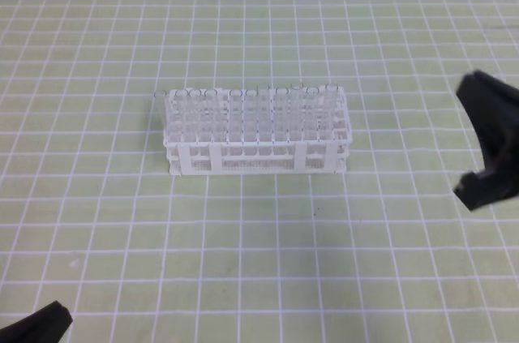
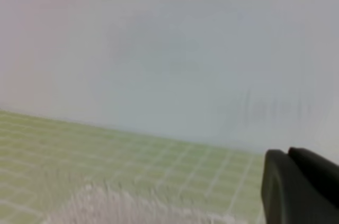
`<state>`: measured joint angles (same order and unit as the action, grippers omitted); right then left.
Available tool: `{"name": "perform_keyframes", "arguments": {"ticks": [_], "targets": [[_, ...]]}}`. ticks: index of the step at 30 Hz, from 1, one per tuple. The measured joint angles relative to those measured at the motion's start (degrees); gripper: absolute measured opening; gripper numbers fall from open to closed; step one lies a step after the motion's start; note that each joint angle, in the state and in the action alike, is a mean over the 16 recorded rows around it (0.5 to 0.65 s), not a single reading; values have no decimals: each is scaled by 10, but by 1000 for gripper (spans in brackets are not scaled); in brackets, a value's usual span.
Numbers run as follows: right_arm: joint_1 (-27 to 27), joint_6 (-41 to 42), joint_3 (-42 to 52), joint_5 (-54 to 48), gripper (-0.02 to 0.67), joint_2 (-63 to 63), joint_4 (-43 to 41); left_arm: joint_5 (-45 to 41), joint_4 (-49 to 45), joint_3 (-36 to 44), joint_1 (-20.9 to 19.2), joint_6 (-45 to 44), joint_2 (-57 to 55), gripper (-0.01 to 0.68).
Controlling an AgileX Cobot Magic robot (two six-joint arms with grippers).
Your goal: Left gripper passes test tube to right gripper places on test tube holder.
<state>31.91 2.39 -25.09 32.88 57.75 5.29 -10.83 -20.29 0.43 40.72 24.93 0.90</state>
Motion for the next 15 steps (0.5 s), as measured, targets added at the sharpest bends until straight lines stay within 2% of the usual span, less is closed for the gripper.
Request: {"name": "perform_keyframes", "arguments": {"ticks": [10, 15], "targets": [[-4, 5, 119, 39, -2, -42, 49, 0, 0, 0, 0, 0, -2, 0], [-32, 23, 176, 55, -2, -88, 65, 1, 0, 1, 0, 0, -1, 0]]}}
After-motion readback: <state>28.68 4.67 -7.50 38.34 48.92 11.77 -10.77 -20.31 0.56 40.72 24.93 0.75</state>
